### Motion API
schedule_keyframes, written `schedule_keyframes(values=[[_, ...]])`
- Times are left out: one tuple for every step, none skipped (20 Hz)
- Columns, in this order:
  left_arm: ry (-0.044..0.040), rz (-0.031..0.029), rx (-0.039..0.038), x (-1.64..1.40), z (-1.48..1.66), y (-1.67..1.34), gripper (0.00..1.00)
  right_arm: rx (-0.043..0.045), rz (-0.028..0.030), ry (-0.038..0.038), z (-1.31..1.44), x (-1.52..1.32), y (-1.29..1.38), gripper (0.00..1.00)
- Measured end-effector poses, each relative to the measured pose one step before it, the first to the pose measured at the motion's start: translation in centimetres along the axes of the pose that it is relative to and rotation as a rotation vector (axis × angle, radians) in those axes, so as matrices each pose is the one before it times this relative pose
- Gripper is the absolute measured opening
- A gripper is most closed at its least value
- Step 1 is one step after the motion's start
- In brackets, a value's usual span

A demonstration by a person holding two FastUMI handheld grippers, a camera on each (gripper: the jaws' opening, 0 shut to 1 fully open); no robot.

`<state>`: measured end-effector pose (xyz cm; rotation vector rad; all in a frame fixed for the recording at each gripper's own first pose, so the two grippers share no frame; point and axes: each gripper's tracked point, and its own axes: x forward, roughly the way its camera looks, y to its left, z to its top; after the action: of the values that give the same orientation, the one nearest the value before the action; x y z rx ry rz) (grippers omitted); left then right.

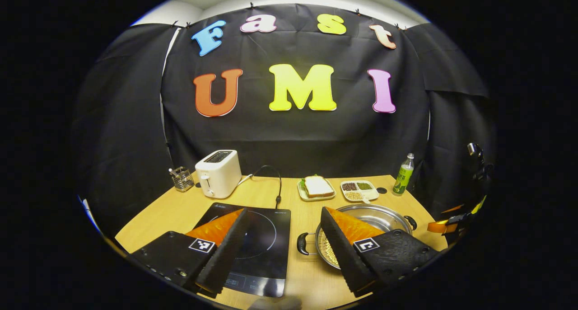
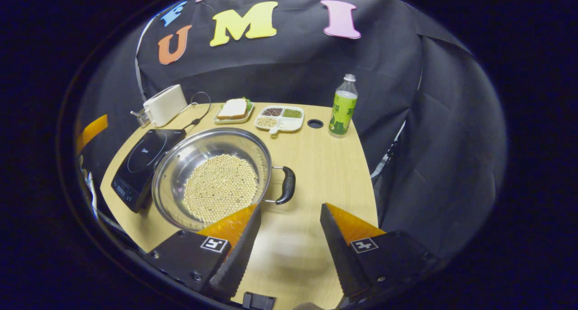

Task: First push the handle of the pot to place it horizontally, then grasp the pot with both hands and set it on the induction cooktop.

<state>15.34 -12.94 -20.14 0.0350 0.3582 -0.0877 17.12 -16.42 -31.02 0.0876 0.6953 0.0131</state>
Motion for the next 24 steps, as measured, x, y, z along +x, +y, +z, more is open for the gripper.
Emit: schedule_keyframes(values=[[0.01331, -0.00723, 0.001, 0.54, -0.435, -0.418, 0.95, 0.00726, 0.00872, 0.00348, 0.183, 0.447, 0.287, 0.84], [0.01343, -0.00667, -0.0007, 0.66, -0.577, -0.345, 0.95, 0.00539, 0.0086, 0.00101, 0.215, 0.448, 0.269, 0.84], [0.02034, -0.00282, -0.00078, 0.649, -0.745, -0.298, 0.95, 0.00246, 0.0056, 0.00501, 0.187, 0.63, 0.172, 0.84], [0.01577, -0.00133, -0.00341, 0.628, -0.663, -0.222, 0.95, -0.00011, 0.00555, 0.00508, 0.194, 0.642, 0.154, 0.84], [0.01838, -0.00009, -0.00545, 0.721, -0.708, -0.153, 0.95, 0.00055, -0.00012, 0.00357, 0.202, 0.691, 0.008, 0.84], [0.0257, 0.00321, -0.0072, 0.686, -0.839, -0.164, 0.95, 0.00123, 0.00498, 0.00904, 0.176, 0.735, 0.169, 0.84], [0.02292, 0.00134, -0.00965, 0.745, -0.993, -0.073, 0.95, 0.00342, 0.00745, 0.00668, 0.131, 0.721, 0.112, 0.84], [0.02508, 0.00284, -0.00908, 0.735, -0.898, -0.084, 0.96, 0.00127, 0.00456, 0.00769, 0.199, 0.651, 0.12, 0.85], [0.02469, 0.00203, -0.00767, 0.726, -0.879, -0.158, 0.96, -0.00186, 0.00547, 0.00498, 0.103, 0.72, 0.133, 0.84], [0.02262, 0.00183, -0.00618, 0.704, -0.832, -0.094, 0.96, -0.00349, 0.00641, 0.01034, 0.023, 0.583, 0.096, 0.84], [0.02009, -0.00035, -0.00008, 0.755, -0.599, -0.218, 0.96, -0.00282, 0.00518, 0.00572, 0.164, 0.559, 0.058, 0.84], [0.01796, -0.00648, 0.0009, 0.631, -0.625, -0.277, 0.96, -0.00516, 0.00511, 0.00525, 0.104, 0.477, 0.055, 0.84], [0.01188, -0.00392, -0.00324, 0.58, -0.443, -0.254, 0.96, -0.00931, 0.00386, 0.01031, -0.142, 0.477, 0.128, 0.84], [0.01495, -0.00487, -0.00434, 0.848, -0.511, -0.343, 0.96, -0.00374, 0.00184, 0.00784, 0.019, 0.376, -0.029, 0.84], [0.02283, 0.00069, -0.00284, 0.599, -0.573, -0.19, 0.96, -0.00498, -0.00142, 0.00607, 0.016, 0.426, -0.088, 0.84], [0.01302, -0.00489, -0.00272, 0.619, -0.395, -0.207, 0.96, -0.00508, 0.00009, 0.00839, 0.0, 0.302, -0.035, 0.84], [0.01062, -0.00184, -0.00041, 0.529, -0.194, -0.286, 0.96, -0.00635, 0.00219, 0.00834, -0.063, 0.598, -0.025, 0.84], [0.01147, 0.00019, 0.00159, 0.64, -0.237, -0.219, 0.96, -0.00646, 0.00184, 0.0089, -0.039, 0.363, -0.075, 0.84], [0.01387, -0.00374, 0.00033, 0.6, -0.313, -0.29, 0.96, -0.00396, 0.00161, 0.0063, -0.052, 0.211, -0.082, 0.84], [0.01725, -0.00364, -0.00105, 0.453, -0.472, -0.219, 0.96, -0.00279, 0.00266, 0.00554, 0.025, 0.284, -0.03, 0.84], [0.01784, -0.00605, -0.00267, 0.351, -0.368, -0.329, 0.96, -0.00323, 0.00074, 0.00977, -0.108, 0.108, 0.009, 0.84], [0.01533, -0.00486, -0.00504, 0.292, -0.341, -0.264, 0.96, -0.00368, 0.00091, 0.00398, 0.072, 0.247, -0.015, 0.84], [0.0096, 0.0015, 0.00026, 0.307, -0.271, 0.039, 0.96, -0.00483, -0.00071, 0.00862, -0.051, 0.287, 0.009, 0.84], [0.00529, 0.00468, 0.00434, 0.148, -0.051, -0.004, 0.96, -0.00355, 0.00038, 0.00616, -0.026, 0.16, 0.004, 0.84]])
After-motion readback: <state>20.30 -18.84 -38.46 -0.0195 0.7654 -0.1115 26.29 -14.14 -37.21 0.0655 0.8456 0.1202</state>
